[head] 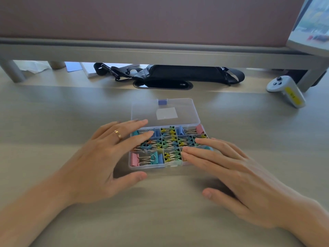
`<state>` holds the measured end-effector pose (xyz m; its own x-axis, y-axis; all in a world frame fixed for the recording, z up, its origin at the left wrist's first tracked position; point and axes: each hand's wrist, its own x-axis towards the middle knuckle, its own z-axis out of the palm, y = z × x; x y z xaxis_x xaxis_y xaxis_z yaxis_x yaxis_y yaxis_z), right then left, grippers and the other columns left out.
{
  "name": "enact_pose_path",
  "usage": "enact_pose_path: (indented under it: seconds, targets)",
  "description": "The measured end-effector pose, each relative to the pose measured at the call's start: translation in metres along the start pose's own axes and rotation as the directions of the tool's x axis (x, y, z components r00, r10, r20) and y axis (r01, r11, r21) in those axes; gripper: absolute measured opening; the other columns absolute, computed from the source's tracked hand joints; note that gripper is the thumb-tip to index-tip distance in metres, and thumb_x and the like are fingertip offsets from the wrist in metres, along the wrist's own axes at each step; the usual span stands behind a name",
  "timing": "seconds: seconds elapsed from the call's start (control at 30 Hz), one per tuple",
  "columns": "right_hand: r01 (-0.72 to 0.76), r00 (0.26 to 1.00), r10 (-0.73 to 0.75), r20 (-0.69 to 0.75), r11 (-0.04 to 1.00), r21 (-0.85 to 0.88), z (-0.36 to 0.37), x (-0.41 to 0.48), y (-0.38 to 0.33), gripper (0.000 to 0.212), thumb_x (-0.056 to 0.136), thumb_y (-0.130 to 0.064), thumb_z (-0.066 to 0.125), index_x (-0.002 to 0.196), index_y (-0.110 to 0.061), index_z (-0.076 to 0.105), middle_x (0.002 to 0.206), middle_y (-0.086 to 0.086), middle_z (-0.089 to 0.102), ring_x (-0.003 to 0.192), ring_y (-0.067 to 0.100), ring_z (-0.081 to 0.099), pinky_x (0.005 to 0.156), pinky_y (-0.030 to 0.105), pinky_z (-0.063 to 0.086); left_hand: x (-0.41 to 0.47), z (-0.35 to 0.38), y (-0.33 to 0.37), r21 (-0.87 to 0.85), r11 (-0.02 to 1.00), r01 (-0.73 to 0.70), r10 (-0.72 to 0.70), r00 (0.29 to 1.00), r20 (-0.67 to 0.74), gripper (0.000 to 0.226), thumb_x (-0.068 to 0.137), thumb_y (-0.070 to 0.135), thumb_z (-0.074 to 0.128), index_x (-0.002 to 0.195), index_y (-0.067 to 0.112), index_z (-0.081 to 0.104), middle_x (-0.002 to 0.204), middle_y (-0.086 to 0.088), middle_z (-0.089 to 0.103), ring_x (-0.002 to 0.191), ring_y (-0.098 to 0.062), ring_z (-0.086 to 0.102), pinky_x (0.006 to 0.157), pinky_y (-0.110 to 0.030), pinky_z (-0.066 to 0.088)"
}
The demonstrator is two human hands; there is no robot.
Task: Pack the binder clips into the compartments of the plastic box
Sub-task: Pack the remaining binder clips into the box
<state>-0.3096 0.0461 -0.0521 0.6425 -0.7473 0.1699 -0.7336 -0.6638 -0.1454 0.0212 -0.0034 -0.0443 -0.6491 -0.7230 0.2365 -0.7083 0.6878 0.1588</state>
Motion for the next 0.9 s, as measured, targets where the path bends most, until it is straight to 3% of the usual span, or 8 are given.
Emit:
enact_pose_path:
  seconds: [0.1, 0.23, 0.6, 0.7, 0.77, 0.83, 0.9]
  targets:
    - [0.006, 1.0, -0.006, -0.002, 1.0, 0.011, 0.001, 0.0, 0.0, 0.063, 0.107, -0.052, 0.042, 0.164, -0.03, 0.027, 0.169, -0.021, 0.024, 0.159, 0.011, 0.018, 0.126, 0.032, 0.021, 0.008, 0.002, -0.002, 0.017, 1.0, 0.014, -0.015, 0.998, 0.059, 0.084, 0.089, 0.081, 0.041, 0.159, 0.037, 0.027, 0.167, 0.02, 0.019, 0.153, 0.0, 0.015, 0.127, -0.029, 0.007]
    - [0.005, 1.0, -0.005, -0.014, 1.0, 0.008, 0.001, -0.001, 0.0, 0.065, 0.106, -0.054, 0.042, 0.164, -0.03, 0.027, 0.169, -0.021, 0.024, 0.159, 0.011, 0.018, 0.126, 0.031, 0.02, 0.01, 0.003, -0.003, -0.015, 1.0, 0.004, -0.003, 0.997, 0.077, 0.083, 0.089, 0.084, 0.04, 0.158, 0.039, 0.028, 0.164, 0.025, 0.024, 0.151, 0.004, 0.02, 0.127, -0.032, 0.011]
    - [0.02, 1.0, -0.02, -0.01, 0.999, 0.027, -0.001, 0.0, -0.001, 0.067, 0.105, -0.055, 0.045, 0.164, -0.031, 0.026, 0.169, -0.021, 0.023, 0.159, 0.012, 0.017, 0.124, 0.036, 0.023, 0.009, 0.007, -0.005, -0.011, 1.0, -0.004, 0.004, 0.999, 0.054, 0.082, 0.09, 0.082, 0.041, 0.158, 0.038, 0.029, 0.164, 0.023, 0.025, 0.152, 0.001, 0.02, 0.127, -0.033, 0.01]
    - [-0.01, 0.997, 0.019, -0.07, 0.992, 0.125, 0.0, -0.002, 0.0, 0.069, 0.104, -0.05, 0.047, 0.165, -0.027, 0.025, 0.17, -0.017, 0.024, 0.159, 0.017, 0.02, 0.125, 0.041, 0.026, 0.007, 0.006, -0.005, -0.078, 0.997, 0.01, -0.013, 0.999, -0.033, 0.073, 0.094, 0.073, 0.04, 0.156, 0.035, 0.034, 0.162, 0.021, 0.029, 0.151, -0.002, 0.024, 0.125, -0.034, 0.018]
    - [-0.056, 0.981, 0.099, -0.166, 0.968, 0.246, -0.001, -0.005, 0.003, 0.067, 0.103, -0.045, 0.046, 0.163, -0.022, 0.029, 0.169, -0.012, 0.028, 0.158, 0.019, 0.025, 0.126, 0.04, 0.028, 0.006, 0.004, -0.007, -0.2, 0.973, 0.113, -0.141, 0.981, -0.132, 0.067, 0.094, 0.066, 0.042, 0.155, 0.037, 0.036, 0.16, 0.023, 0.031, 0.149, 0.0, 0.026, 0.12, -0.029, 0.024]
    - [-0.137, 0.935, 0.237, -0.263, 0.927, 0.349, -0.004, -0.003, 0.011, 0.062, 0.103, -0.047, 0.042, 0.162, -0.028, 0.032, 0.165, -0.014, 0.034, 0.154, 0.012, 0.031, 0.124, 0.031, 0.028, 0.011, 0.002, -0.012, -0.348, 0.903, 0.253, -0.337, 0.919, -0.207, 0.06, 0.097, 0.063, 0.043, 0.151, 0.039, 0.04, 0.153, 0.024, 0.039, 0.138, 0.014, 0.032, 0.112, -0.013, 0.028]
    - [-0.289, 0.863, 0.436, -0.255, 0.84, 0.459, -0.01, 0.01, 0.02, 0.058, 0.104, -0.061, 0.033, 0.159, -0.042, 0.033, 0.158, -0.023, 0.042, 0.146, -0.002, 0.039, 0.117, 0.024, 0.035, 0.024, 0.003, -0.022, -0.56, 0.733, 0.386, -0.54, 0.831, -0.134, 0.053, 0.096, 0.065, 0.048, 0.144, 0.043, 0.047, 0.141, 0.025, 0.051, 0.125, 0.02, 0.043, 0.107, -0.014, 0.034]
